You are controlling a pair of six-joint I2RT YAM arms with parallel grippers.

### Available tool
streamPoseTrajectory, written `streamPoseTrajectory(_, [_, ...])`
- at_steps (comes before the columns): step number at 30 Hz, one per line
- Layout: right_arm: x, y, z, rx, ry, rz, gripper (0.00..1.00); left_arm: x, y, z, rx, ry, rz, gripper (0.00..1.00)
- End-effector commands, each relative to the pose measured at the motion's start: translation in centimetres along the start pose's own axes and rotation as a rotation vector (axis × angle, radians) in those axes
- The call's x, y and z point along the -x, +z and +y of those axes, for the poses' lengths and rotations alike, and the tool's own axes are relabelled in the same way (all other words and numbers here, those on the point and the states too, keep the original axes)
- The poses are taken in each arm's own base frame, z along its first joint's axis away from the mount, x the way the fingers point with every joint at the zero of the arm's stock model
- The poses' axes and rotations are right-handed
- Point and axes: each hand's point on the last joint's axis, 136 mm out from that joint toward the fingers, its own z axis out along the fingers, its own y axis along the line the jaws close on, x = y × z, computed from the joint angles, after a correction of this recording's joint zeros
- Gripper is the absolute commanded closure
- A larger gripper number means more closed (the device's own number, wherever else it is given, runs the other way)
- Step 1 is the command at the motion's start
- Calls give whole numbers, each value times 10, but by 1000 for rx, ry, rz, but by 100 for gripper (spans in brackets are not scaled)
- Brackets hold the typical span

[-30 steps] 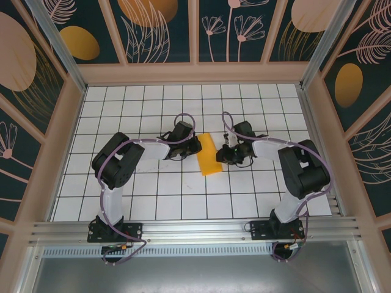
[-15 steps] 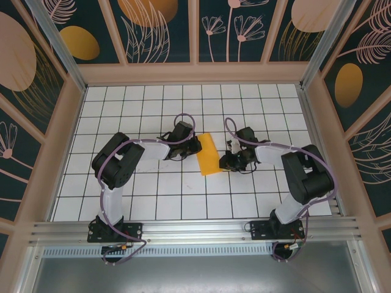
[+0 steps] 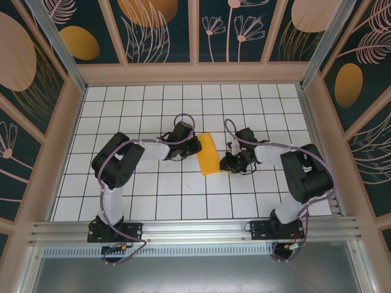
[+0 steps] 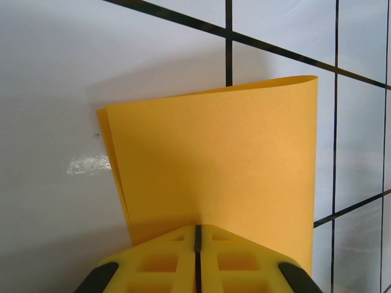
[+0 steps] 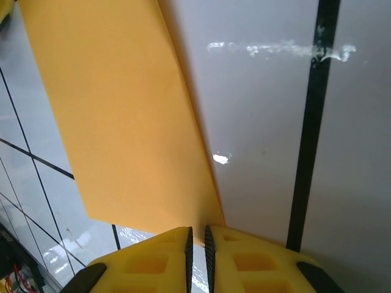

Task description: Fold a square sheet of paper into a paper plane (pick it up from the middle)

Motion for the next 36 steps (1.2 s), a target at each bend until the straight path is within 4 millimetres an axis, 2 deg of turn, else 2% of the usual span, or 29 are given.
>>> streamPoseTrajectory(1, [10,-15,13,9,-11,-43,84,-63,17,104,318,-56,153,92])
streamPoseTrajectory(4, [46,-39,51,87,-81,-171,82,-62,17,104,317,-56,153,92])
streamPoseTrajectory(6, [66,-44,62,105,-90,-219,82,-63,17,104,316,-56,153,92])
streamPoseTrajectory(9, [89,-34,70,123,-92,-224,84,-63,16,104,318,-50,157,92])
streamPoseTrajectory(15, [127,-10,72,114,-92,-235,86,-67,16,108,328,-50,168,92])
streamPoseTrajectory(18, [132,3,73,144,-89,-203,86,-68,17,107,324,-52,173,93])
streamPoseTrajectory(22, [136,18,61,120,-72,-190,86,-69,16,108,331,-56,176,93])
streamPoseTrajectory(31, [139,33,11,-8,23,-221,87,-72,14,113,350,-52,190,93])
streamPoseTrajectory(33, [142,31,13,-4,24,-229,87,-73,14,113,351,-54,191,93])
streamPoseTrajectory(36, [149,21,38,53,-20,-248,87,-72,13,112,349,-51,189,93])
